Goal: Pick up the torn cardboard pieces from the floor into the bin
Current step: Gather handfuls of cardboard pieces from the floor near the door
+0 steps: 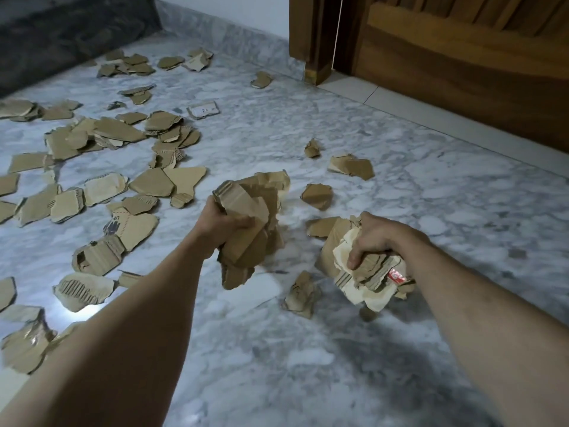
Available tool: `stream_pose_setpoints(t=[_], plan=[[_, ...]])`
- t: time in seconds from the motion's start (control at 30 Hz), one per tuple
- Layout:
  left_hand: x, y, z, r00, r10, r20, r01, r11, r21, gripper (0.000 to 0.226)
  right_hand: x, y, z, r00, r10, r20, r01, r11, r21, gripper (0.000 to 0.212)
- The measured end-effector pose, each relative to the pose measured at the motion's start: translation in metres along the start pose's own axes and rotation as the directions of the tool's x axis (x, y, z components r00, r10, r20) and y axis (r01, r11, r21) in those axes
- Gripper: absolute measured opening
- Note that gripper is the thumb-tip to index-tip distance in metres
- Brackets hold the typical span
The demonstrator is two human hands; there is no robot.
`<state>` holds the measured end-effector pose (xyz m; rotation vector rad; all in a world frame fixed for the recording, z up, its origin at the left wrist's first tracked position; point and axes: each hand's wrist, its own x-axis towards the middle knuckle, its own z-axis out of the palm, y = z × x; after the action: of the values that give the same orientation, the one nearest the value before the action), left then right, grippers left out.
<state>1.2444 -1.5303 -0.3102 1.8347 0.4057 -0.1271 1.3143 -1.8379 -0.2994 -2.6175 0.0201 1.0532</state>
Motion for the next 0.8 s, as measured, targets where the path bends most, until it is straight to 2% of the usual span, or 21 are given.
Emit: stream_pose_setpoints(t=[0.17, 0.27, 0.33, 0.43, 0.53, 0.6, 0.67, 0.73, 0.8], plan=[[0.044, -0.045, 0.018, 0.995, -0.009, -0.100, 0.032, 0.974, 0.226, 0.076, -0.003, 0.009, -0.029, 0.999, -0.024, 0.025, 0.021, 0.994, 0.109, 0.059], [0.009, -0.010, 0.042, 0.989, 0.010, -0.150, 0.039, 0.947, 0.319, 0.073, -0.004, 0.010, -0.037, 0.999, -0.037, 0.023, 0.034, 0.990, 0.137, 0.050], [0.000, -0.004, 0.056, 0.992, 0.040, -0.116, 0.008, 0.920, 0.393, 0.066, -0.001, 0.009, -0.029, 0.999, -0.037, 0.014, 0.035, 0.993, 0.116, 0.054], [-0.005, -0.003, 0.072, 0.979, 0.203, 0.029, -0.183, 0.800, 0.572, 0.063, 0.006, 0.011, -0.005, 0.999, -0.034, -0.013, 0.035, 0.994, 0.107, 0.072], [-0.007, -0.002, 0.081, 0.967, 0.245, 0.064, -0.232, 0.755, 0.613, 0.054, 0.009, 0.016, 0.007, 0.999, -0.031, -0.016, 0.033, 0.989, 0.147, 0.077], [-0.005, -0.002, 0.080, 0.981, 0.191, 0.023, -0.169, 0.801, 0.574, 0.059, 0.008, 0.016, 0.005, 0.998, -0.052, 0.026, 0.046, 0.981, 0.191, 0.072], [0.004, -0.004, 0.072, 0.998, 0.064, -0.015, -0.047, 0.851, 0.524, 0.068, 0.009, 0.013, -0.003, 0.995, -0.103, 0.004, 0.099, 0.964, 0.245, 0.069], [0.016, -0.007, 0.063, 0.996, -0.085, -0.026, 0.088, 0.909, 0.407, 0.062, 0.014, 0.004, -0.012, 0.985, -0.157, -0.067, 0.170, 0.941, 0.293, 0.082], [0.023, -0.005, 0.059, 0.967, -0.253, 0.014, 0.236, 0.921, 0.310, 0.058, 0.025, -0.008, -0.016, 0.981, -0.182, -0.062, 0.192, 0.946, 0.262, 0.107]])
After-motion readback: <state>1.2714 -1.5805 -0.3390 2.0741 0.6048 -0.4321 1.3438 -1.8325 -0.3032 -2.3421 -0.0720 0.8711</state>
